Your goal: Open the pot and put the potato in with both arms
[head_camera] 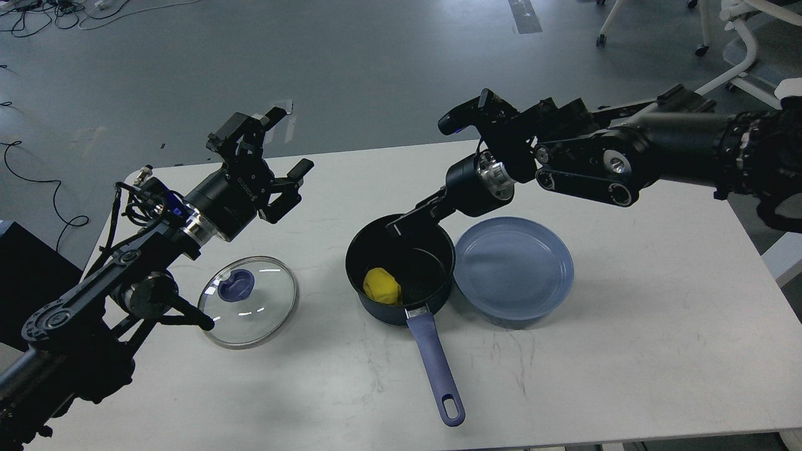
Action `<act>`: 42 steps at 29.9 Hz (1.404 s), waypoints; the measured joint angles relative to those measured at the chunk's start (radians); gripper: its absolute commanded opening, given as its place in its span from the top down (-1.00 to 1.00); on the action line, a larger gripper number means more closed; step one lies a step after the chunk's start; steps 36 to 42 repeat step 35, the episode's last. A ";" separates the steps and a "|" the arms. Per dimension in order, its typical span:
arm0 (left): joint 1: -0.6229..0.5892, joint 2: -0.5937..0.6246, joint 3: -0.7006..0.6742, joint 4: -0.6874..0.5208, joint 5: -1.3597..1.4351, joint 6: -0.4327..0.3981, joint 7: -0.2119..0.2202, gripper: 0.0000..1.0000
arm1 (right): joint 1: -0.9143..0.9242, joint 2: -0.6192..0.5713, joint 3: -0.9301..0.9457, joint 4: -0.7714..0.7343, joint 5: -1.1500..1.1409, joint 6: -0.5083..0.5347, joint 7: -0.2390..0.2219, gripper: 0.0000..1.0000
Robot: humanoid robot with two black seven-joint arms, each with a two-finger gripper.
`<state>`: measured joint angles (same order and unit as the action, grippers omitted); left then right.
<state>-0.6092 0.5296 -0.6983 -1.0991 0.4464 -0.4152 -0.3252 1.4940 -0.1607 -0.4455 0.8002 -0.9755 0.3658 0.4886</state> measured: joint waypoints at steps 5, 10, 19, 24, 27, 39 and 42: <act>0.000 0.000 0.000 0.000 -0.001 0.000 0.000 -0.95 | -0.037 -0.158 0.116 0.003 0.135 -0.001 0.000 -0.95; 0.001 0.000 0.000 0.000 -0.002 -0.001 0.000 -0.95 | -0.164 -0.294 0.243 0.002 0.323 -0.002 0.000 -0.95; 0.002 -0.008 0.000 0.001 -0.002 -0.001 0.000 -0.95 | -0.517 -0.370 0.637 -0.033 0.607 -0.005 0.000 -0.95; 0.009 -0.026 -0.002 0.010 -0.005 0.001 0.000 -0.95 | -0.647 -0.347 0.810 -0.071 0.705 -0.006 0.000 -0.98; 0.013 -0.044 -0.003 0.016 -0.005 0.002 -0.001 -0.95 | -0.706 -0.329 0.871 -0.085 0.724 -0.006 0.000 -0.98; 0.016 -0.079 -0.003 0.057 0.007 0.006 -0.001 -0.95 | -0.798 -0.301 0.911 -0.086 0.728 0.006 0.000 -0.98; 0.016 -0.079 -0.003 0.057 0.007 0.006 -0.001 -0.95 | -0.798 -0.301 0.911 -0.086 0.728 0.006 0.000 -0.98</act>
